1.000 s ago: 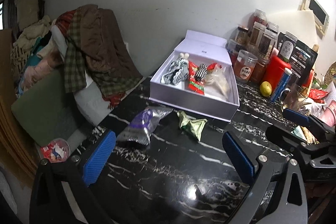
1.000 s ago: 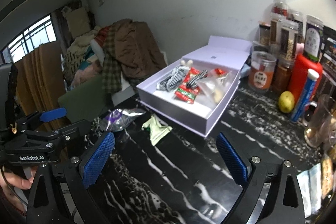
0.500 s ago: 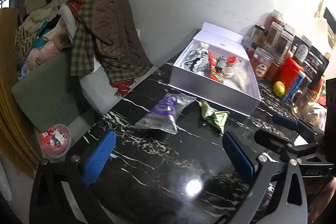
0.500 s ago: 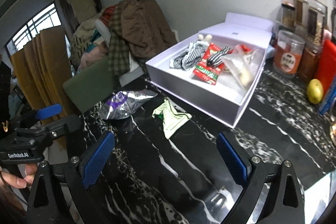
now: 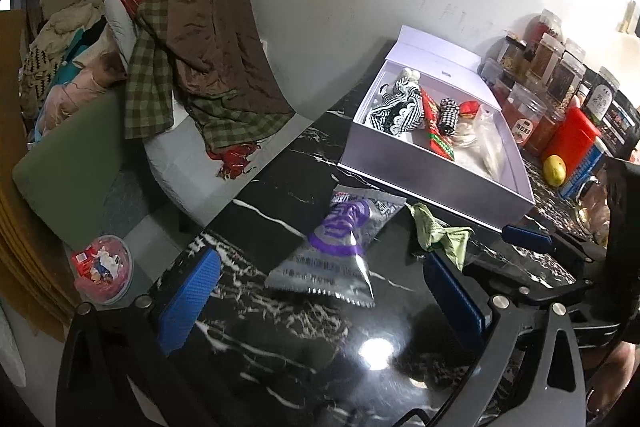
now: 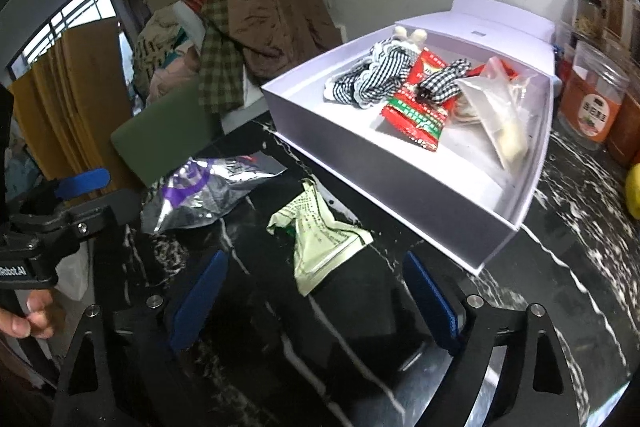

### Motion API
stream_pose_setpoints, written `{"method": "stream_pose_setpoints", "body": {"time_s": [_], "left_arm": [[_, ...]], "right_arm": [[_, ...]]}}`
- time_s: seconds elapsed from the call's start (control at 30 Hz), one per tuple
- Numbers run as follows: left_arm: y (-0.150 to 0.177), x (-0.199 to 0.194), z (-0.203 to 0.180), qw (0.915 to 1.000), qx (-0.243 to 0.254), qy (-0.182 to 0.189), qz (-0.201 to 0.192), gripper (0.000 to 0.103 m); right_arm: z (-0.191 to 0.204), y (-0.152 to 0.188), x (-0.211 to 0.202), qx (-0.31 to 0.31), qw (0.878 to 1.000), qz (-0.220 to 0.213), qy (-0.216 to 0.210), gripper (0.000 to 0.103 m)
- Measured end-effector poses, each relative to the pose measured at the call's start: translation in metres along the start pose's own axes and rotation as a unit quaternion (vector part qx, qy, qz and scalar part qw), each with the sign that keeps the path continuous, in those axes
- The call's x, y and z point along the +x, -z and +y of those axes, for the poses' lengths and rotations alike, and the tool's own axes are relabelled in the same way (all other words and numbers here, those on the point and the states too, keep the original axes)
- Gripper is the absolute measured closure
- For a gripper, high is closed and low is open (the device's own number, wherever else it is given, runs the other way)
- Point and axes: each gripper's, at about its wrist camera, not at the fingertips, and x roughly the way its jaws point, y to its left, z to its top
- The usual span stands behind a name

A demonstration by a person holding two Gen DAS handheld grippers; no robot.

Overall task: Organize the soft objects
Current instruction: 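Grasp the silver-purple snack bag with the left tool while the right tool grasps the pale green packet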

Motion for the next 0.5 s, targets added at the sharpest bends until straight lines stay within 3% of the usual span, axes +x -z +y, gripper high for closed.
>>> {"method": "stream_pose_setpoints", "body": {"time_s": [0.27,0.4,0.5], "left_arm": [[-0.007,0.021,0.005,0.9998,0.001,0.013,0.016,0.0],[-0.011,0.033,0.006,0.9996,0.004,0.014,0.023,0.0],[-0.013,0.04,0.007,0.9992,0.004,0.026,0.031,0.0]], "right_arm": [[-0.002,-0.007,0.029,-0.019,0.999,0.026,-0.002,0.026],[-0.002,-0.007,0.036,-0.028,0.999,0.032,0.003,0.036],[-0.002,-0.008,0.037,-0.034,0.999,0.031,0.001,0.05]]}}
